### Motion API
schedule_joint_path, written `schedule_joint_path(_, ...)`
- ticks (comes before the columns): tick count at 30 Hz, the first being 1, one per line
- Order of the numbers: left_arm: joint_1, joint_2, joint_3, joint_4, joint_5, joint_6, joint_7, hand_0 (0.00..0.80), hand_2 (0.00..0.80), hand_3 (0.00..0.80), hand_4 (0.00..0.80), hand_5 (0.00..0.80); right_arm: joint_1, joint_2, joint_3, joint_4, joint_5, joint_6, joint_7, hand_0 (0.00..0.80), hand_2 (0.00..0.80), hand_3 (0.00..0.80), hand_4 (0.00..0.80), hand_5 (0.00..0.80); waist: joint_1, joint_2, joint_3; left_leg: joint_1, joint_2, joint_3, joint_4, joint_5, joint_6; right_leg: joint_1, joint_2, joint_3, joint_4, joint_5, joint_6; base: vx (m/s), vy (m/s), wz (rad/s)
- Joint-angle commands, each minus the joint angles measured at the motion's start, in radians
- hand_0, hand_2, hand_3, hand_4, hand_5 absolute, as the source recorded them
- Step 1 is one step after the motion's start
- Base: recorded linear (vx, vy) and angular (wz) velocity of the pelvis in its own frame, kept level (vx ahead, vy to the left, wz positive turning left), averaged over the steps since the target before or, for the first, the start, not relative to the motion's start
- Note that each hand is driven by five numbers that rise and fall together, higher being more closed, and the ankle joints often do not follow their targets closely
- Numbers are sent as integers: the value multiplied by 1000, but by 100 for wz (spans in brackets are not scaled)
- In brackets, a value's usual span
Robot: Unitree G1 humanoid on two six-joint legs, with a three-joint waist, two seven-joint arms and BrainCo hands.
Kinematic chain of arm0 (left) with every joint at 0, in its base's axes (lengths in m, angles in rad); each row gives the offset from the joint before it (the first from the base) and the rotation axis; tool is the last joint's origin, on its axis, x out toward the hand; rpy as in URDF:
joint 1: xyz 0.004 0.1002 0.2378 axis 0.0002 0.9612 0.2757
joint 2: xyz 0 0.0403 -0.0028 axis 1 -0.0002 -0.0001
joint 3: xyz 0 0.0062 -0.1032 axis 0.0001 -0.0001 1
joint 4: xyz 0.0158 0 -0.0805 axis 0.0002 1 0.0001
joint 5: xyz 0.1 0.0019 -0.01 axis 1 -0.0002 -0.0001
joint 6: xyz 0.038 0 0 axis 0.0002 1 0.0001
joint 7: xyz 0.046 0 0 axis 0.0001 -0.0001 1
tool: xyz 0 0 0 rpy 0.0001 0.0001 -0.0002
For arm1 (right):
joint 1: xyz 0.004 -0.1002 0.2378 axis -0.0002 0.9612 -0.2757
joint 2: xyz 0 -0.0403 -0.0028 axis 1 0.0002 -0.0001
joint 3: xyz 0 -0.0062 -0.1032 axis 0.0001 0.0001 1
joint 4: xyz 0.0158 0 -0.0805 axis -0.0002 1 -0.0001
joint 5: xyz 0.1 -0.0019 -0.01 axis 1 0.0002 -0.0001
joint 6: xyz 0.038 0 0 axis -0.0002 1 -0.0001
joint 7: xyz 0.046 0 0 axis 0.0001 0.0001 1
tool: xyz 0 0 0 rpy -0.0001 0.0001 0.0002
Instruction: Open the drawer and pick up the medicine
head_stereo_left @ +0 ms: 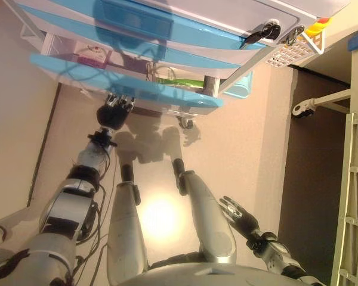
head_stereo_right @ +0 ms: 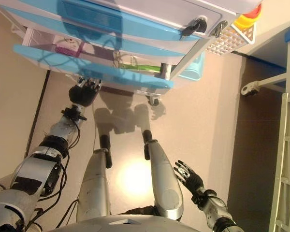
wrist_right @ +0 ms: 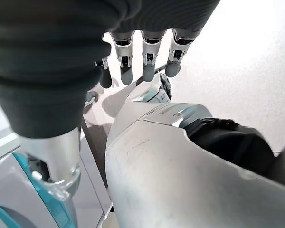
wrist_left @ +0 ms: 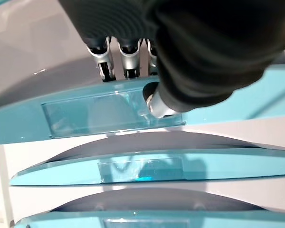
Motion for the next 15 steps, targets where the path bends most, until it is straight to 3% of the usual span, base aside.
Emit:
schedule_joint_path(1,52,3,99,-117,-10,-6,-151,800,800,800,800,800,92,-35,-10,-79,18,-20,-8,0,0,0,0,0,24,21,-54,-6,-39,78,71,-131,77,21,46,7,-120,105,-6,-21,20,6)
schedule_joint_path(10,251,-67,136,-86,17,-41,-263,800,800,800,800,800,94,-23,-29,-126,22,-21,-24,0,0,0,0,0,66,13,-47,2,-47,62,52,-117,78,37,48,-21,-115,93,-6,-28,-6,6)
schedule_joint_path(11,250,-67,136,-87,18,-41,-263,800,800,800,800,800,93,-23,-30,-127,22,-21,-24,0,0,0,0,0,64,8,-45,-10,-47,68,44,-85,81,28,45,-23,-126,120,-11,-103,-34,7)
schedule_joint_path(15,335,-105,151,-80,50,-60,-295,800,800,800,800,800,91,-20,-40,-156,21,-12,-33,0,0,0,0,0,82,6,-39,-4,-52,60,29,-75,79,34,45,-34,-125,116,-9,-36,-15,3)
